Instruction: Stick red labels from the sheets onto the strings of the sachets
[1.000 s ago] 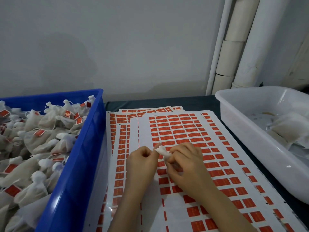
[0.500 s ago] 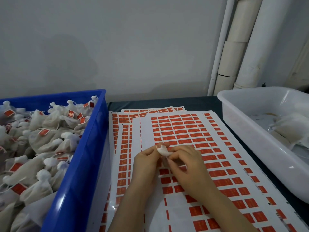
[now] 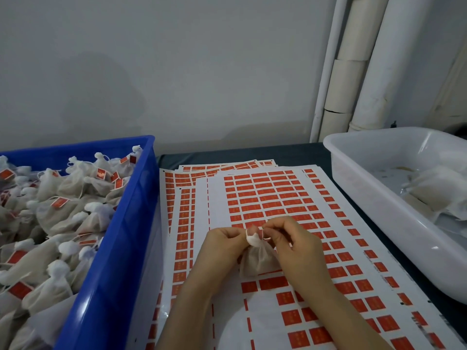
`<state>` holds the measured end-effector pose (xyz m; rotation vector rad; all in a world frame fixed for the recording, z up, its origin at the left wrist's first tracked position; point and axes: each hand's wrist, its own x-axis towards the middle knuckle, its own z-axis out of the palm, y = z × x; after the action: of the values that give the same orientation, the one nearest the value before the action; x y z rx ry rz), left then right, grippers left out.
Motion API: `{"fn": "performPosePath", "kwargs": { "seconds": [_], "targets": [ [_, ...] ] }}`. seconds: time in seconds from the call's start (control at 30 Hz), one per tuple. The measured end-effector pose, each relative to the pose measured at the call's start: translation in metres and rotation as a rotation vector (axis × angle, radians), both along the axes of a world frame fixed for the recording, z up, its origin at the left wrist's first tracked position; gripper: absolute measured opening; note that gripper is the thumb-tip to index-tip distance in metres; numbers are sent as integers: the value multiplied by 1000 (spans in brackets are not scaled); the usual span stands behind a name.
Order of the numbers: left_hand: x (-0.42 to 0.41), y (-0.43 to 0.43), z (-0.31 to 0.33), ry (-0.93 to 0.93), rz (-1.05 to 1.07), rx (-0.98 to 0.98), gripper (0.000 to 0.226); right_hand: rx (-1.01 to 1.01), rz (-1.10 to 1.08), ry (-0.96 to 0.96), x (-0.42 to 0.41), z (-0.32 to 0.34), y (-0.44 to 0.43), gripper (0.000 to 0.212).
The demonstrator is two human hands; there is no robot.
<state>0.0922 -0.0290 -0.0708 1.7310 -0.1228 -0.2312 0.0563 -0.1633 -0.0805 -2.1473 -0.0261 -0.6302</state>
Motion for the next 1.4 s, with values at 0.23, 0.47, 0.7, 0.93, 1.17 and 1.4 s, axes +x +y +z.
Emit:
{"fn": "performPosePath", "kwargs": {
  "seconds": [0.23, 0.47, 0.7, 0.93, 1.17, 1.4],
  "targets": [
    [1, 0, 0, -31, -109, -7, 16, -106, -22, -82, 2, -1, -1, 16],
    [2, -6, -6, -55, -38, -44, 16, 68, 94, 99, 3, 1, 3, 24],
    [0, -11, -4, -46, 138, -231, 11, 99, 210, 193, 4, -2, 9, 40],
    [0, -14, 0, 38, 166, -319, 12, 210, 229, 203, 2, 1, 8, 32],
    [-3, -13, -1, 29, -13, -186, 17, 414, 193, 210, 4, 10, -2, 11],
    [-3, -13, -2, -3, -68, -151, 24, 674, 238, 322, 4, 6, -6, 19]
  ]
}}
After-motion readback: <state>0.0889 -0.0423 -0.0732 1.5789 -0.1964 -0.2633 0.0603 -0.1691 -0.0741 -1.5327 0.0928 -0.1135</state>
